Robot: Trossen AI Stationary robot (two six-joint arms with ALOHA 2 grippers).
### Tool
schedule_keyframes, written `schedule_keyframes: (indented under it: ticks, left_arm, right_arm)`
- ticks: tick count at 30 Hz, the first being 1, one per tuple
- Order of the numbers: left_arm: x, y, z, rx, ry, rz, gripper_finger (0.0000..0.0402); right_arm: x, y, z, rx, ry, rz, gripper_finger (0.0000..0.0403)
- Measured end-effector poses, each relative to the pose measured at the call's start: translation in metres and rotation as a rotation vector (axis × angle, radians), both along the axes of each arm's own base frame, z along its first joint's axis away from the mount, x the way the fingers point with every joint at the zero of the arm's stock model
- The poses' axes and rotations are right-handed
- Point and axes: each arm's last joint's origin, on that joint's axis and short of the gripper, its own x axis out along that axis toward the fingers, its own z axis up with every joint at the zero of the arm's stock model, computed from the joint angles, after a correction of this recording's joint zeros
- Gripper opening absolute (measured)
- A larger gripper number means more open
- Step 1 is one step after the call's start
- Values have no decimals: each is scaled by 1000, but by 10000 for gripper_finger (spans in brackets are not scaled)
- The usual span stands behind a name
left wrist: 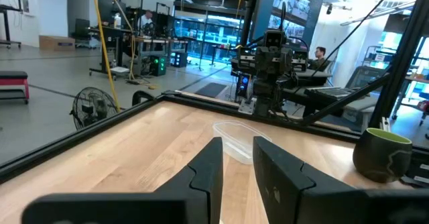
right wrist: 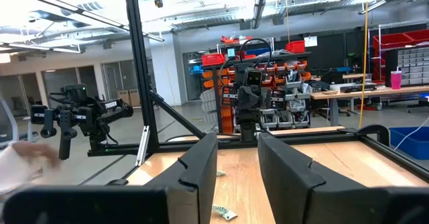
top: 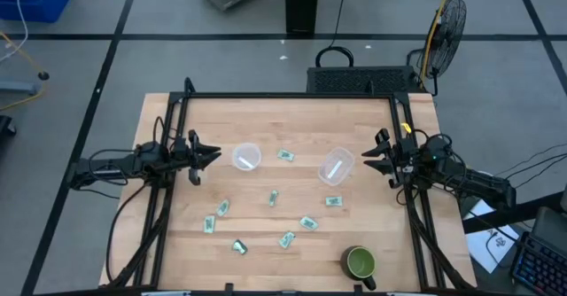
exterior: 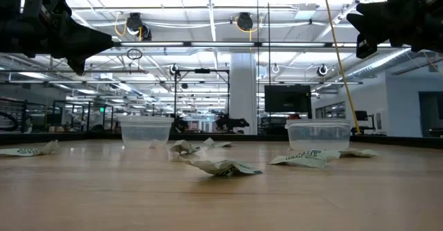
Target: Pick and place Stevia / Truvia into bins
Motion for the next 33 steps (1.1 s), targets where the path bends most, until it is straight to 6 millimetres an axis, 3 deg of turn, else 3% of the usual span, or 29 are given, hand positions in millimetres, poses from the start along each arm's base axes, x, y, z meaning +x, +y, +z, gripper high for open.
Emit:
schedule_keyframes:
  ticks: [23,27,33]
  left_arm:
    - [-1,-2,7,-87,-40,-69,88]
    - [-7,-2,28,-62,-71,-68,88]
    - [-21,-3,83,28,-28,-42,88]
  right_arm:
    - [0,0,0,0,0,0,102]
    - [0,0,0,0,0,0,102]
    - [0,0,0,0,0,0,102]
